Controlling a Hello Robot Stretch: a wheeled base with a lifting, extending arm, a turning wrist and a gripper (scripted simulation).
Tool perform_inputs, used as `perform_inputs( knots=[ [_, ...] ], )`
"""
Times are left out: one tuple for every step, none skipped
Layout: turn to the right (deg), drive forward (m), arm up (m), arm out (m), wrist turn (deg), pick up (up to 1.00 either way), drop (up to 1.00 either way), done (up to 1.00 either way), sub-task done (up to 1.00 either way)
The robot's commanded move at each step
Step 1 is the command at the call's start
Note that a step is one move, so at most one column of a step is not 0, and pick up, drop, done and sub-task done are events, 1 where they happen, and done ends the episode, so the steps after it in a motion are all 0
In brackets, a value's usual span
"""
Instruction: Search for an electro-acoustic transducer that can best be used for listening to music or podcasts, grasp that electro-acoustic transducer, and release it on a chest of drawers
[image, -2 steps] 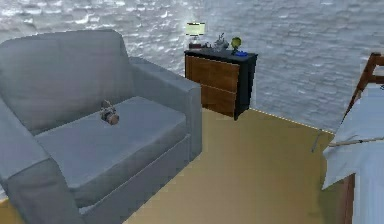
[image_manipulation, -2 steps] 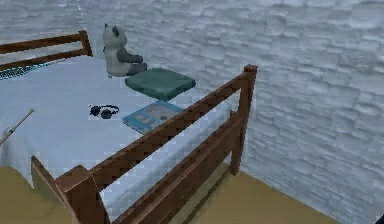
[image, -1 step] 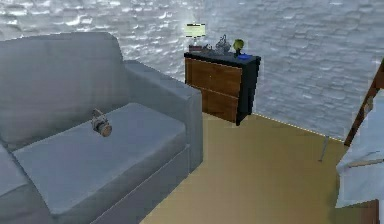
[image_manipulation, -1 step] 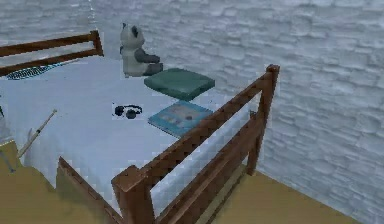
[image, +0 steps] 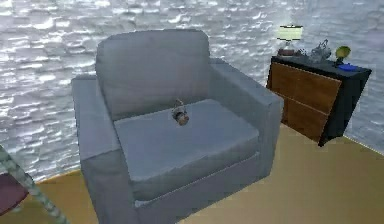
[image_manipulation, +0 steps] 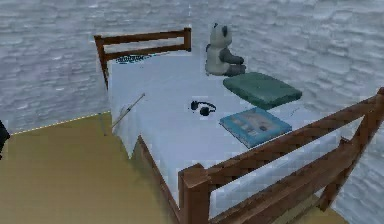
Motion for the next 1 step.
perform_inputs(
  knots=[
    [0.0, 0.3, 0.0, 0.0, 0.0, 0.0, 0.0, 0.0, 0.0]
  ],
)
